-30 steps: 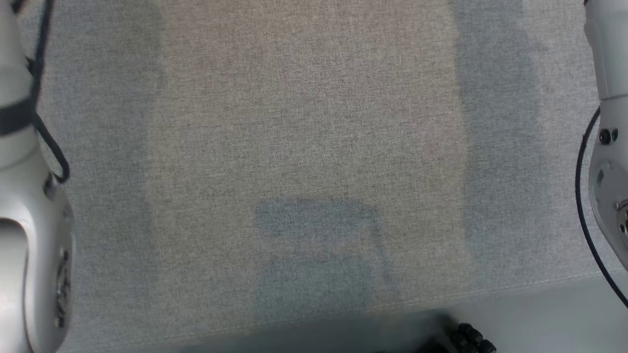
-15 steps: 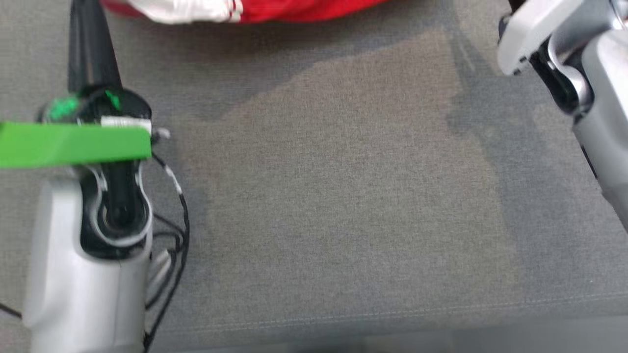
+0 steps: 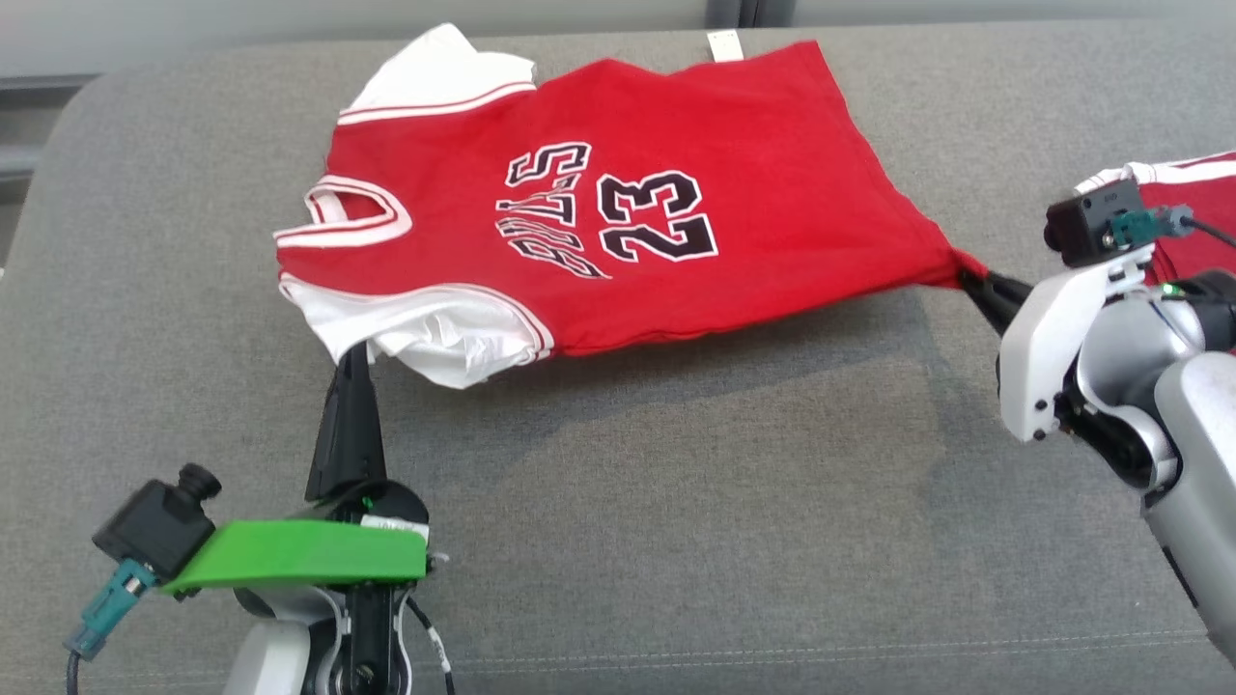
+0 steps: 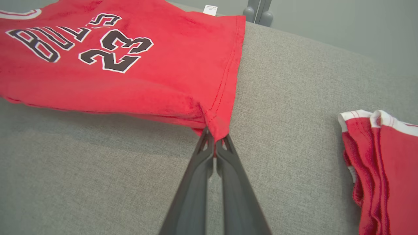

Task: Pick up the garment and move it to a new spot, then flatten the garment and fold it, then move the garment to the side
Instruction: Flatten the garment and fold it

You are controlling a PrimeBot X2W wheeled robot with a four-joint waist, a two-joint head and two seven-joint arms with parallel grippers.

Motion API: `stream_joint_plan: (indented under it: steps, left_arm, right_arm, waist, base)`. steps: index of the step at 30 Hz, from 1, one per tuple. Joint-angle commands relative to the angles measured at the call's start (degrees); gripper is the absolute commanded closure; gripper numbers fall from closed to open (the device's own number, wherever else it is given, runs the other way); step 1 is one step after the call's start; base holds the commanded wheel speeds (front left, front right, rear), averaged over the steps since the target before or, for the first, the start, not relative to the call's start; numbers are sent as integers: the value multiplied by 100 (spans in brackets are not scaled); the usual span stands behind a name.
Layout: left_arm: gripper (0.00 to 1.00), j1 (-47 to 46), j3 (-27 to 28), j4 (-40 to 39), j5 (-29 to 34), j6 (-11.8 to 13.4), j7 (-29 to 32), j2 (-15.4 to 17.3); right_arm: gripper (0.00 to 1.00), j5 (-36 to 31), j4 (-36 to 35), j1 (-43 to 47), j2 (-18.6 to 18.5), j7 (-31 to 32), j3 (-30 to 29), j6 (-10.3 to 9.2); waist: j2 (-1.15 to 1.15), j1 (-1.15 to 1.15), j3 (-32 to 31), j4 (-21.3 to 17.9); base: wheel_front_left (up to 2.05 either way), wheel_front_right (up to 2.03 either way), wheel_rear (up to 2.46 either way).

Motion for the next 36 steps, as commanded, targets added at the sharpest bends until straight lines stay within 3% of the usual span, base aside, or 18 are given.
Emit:
stream_joint_plan:
  steps: [1, 11, 19, 27, 31, 36]
  left_arm:
    - [100, 198, 11, 53, 2, 61, -48, 12]
    - [100, 866, -215, 369, 298, 388, 107, 233]
    - [100, 1484, -336, 140, 132, 730, 540, 364]
    - [100, 1985, -242, -343, 6, 1034, 774, 536]
    - [100, 2007, -126, -590, -120, 1076, 822, 547]
    - [100, 1325, -214, -468, -102, 923, 985, 526]
  right_arm:
    - [100, -70, -111, 283, 31, 215, -110, -9]
    - [100, -219, -1033, 1666, 311, 1336, -736, -9]
    - [100, -447, -1304, 2391, 640, 1512, -1064, -9]
    - [100, -516, -1489, 2802, 668, 1688, -1289, -9]
    - [100, -476, -1618, 2820, 842, 1592, -1529, -8]
    - [100, -376, -1604, 2527, 1192, 1436, -1761, -7]
  waist:
    - [0, 1, -405, 72]
    - [0, 1, -837, 108]
    - [0, 1, -977, 102]
    - [0, 1, -980, 108]
    - [0, 1, -935, 104]
    - [0, 1, -788, 122]
  base:
    - [0, 0, 0]
    - [0, 0, 0]
    - [0, 0, 0]
    - [0, 0, 0]
    - [0, 0, 0]
    - [0, 0, 0]
